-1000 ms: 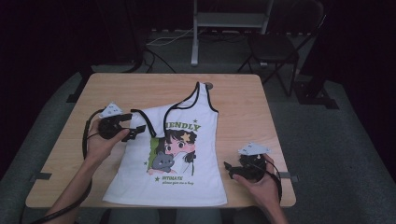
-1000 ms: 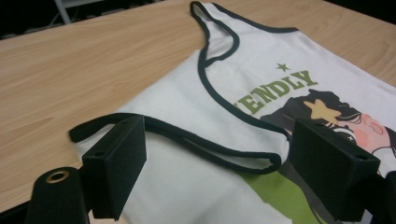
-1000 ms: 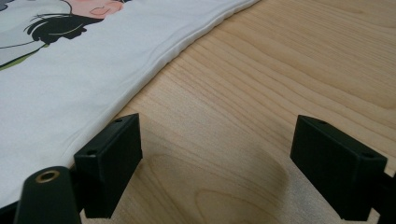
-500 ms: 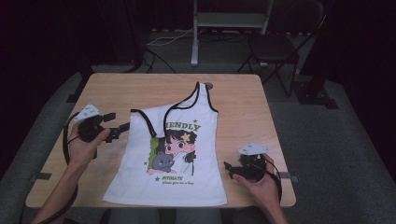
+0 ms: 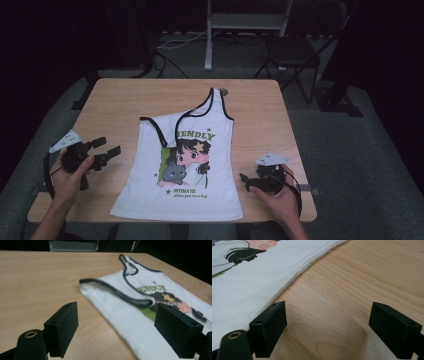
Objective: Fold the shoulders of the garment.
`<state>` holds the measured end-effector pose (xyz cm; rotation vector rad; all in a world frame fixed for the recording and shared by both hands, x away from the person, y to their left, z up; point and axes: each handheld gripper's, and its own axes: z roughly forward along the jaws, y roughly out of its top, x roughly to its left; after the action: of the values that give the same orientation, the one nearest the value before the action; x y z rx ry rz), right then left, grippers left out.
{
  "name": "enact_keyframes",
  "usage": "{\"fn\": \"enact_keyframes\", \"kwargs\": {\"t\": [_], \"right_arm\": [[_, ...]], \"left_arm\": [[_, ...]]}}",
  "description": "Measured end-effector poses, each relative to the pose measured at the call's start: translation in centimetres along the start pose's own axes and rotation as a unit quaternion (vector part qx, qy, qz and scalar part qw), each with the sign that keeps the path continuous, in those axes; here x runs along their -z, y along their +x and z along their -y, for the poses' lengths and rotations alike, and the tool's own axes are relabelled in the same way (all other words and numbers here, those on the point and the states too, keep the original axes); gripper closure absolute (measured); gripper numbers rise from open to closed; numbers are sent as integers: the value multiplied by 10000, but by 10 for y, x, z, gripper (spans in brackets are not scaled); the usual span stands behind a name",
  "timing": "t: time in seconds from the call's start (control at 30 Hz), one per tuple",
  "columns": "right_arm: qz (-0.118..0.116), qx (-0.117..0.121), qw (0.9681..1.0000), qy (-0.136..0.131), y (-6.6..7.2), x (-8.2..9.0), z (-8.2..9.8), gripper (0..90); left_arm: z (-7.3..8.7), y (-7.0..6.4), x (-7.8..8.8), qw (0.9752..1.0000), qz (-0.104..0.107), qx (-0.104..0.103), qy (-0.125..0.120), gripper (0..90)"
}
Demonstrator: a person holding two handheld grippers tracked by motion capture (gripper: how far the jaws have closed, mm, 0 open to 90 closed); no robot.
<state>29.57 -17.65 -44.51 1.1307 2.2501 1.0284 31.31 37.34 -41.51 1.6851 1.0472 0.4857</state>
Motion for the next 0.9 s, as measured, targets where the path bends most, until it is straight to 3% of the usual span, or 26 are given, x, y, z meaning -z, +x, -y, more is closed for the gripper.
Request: {"fn": "enact_keyframes", "kwargs": {"t": [0.07, 0.17, 0.4, 0.53, 0.67, 0.9], "right_arm": [[-141, -145, 9998, -82, -1, 1, 0, 137], [-113, -125, 9998, -125, -2, 1, -5, 137], [-41, -148, 9989, -444, -18, 8, -39, 137], [11, -82, 9985, -536, -32, 6, -74, 137], [7, 4, 9979, -643, -46, -1, -115, 137], [102, 42, 9979, -638, -74, -28, -182, 137]], "left_arm": [[11, 0, 5, 10000, -53, 38, -34, 188], [25, 2, 11, 9998, -194, 92, -1, 188], [26, 3, 10, 9995, -309, -47, 5, 188], [28, 4, 11, 9996, -277, -98, 28, 187], [29, 1, 13, 9992, -373, -137, 21, 188], [30, -1, 13, 9989, -449, -166, 15, 188]]}}
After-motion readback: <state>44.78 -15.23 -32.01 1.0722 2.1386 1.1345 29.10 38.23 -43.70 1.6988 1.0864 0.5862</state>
